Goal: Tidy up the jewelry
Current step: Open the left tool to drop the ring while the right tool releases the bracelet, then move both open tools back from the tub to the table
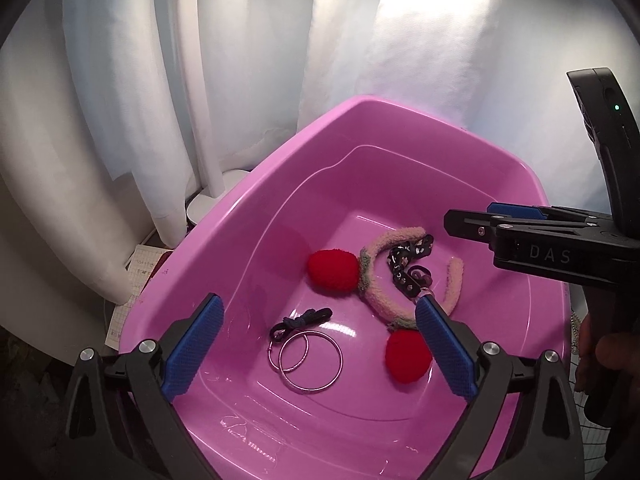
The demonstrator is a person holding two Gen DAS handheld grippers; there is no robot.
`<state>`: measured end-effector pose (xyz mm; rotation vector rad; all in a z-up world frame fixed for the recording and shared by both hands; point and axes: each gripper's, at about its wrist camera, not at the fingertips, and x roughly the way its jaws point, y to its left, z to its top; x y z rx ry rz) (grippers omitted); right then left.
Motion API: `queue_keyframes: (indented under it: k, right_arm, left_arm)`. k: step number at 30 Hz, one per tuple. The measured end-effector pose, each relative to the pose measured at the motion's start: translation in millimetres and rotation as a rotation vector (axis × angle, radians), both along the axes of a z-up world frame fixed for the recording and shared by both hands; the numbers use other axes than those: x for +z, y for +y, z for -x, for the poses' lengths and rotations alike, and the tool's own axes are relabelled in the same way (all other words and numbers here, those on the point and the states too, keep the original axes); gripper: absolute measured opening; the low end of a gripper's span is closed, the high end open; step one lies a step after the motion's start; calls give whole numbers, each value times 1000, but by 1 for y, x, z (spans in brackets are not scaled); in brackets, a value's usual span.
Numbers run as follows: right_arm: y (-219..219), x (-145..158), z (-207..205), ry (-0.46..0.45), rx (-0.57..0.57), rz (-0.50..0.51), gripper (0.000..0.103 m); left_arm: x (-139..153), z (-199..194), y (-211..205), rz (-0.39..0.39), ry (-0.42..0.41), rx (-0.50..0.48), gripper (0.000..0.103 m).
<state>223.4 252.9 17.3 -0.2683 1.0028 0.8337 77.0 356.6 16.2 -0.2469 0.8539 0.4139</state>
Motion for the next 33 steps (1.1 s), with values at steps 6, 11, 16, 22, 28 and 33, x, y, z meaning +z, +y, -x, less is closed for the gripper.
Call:
queue_keyframes:
  k: [6, 11, 16, 22, 28, 33]
  right_arm:
    - [0, 5, 1, 4, -6, -7, 63]
    - [-1, 7, 5, 2, -12, -16, 63]
    - [-10, 14, 11, 4, -31, -55, 64]
    - [-32, 24, 28, -11, -77, -107, 66]
    - [-69, 40, 44, -39, -141, -175, 67]
    - [-104, 49, 56, -53, -185, -219, 69]
  left_arm:
    - [-1, 5, 1, 5, 0, 9, 95]
    - [1, 11, 2, 16, -11, 22, 95]
    - [6, 18, 2, 17, -31, 33, 95]
    - [16, 27, -5, 2, -64, 43, 95]
    - [28, 33, -25, -21, -92, 30, 95]
    - [34, 35, -47, -28, -104, 6, 95]
